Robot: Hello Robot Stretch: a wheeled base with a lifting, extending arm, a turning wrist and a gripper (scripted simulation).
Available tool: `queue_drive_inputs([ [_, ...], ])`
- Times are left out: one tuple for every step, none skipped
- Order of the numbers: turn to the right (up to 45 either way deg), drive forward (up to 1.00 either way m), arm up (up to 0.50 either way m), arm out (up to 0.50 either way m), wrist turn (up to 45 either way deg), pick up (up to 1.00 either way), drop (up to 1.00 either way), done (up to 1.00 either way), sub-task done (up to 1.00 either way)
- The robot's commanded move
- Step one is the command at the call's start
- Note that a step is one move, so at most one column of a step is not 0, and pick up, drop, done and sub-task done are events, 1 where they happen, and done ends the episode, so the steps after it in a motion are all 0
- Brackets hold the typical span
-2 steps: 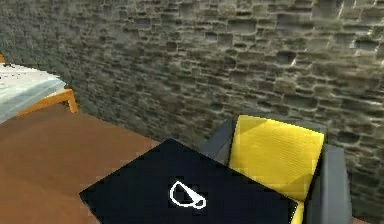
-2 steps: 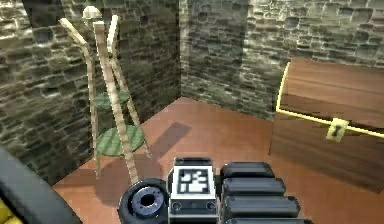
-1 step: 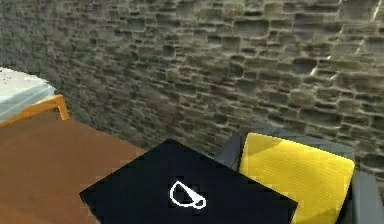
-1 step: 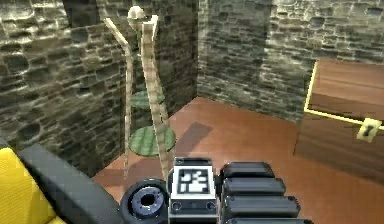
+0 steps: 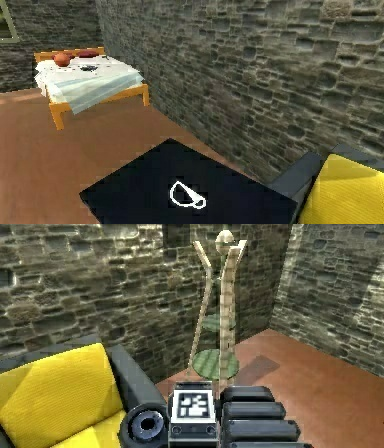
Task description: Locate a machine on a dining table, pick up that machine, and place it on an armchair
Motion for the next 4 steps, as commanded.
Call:
queue_drive_inputs([
  [0.0,0.0,0.0,0.44,0.0,0.0,0.0,0.0,0.0],
  [0.0,0.0,0.0,0.0,39.0,0.0,0.0,0.0,0.0],
  [0.0,0.0,-0.46,0.0,0.0,0.0,0.0,0.0,0.0],
  [0.0,0.0,-0.32,0.0,0.0,0.0,0.0,0.0,0.0],
])
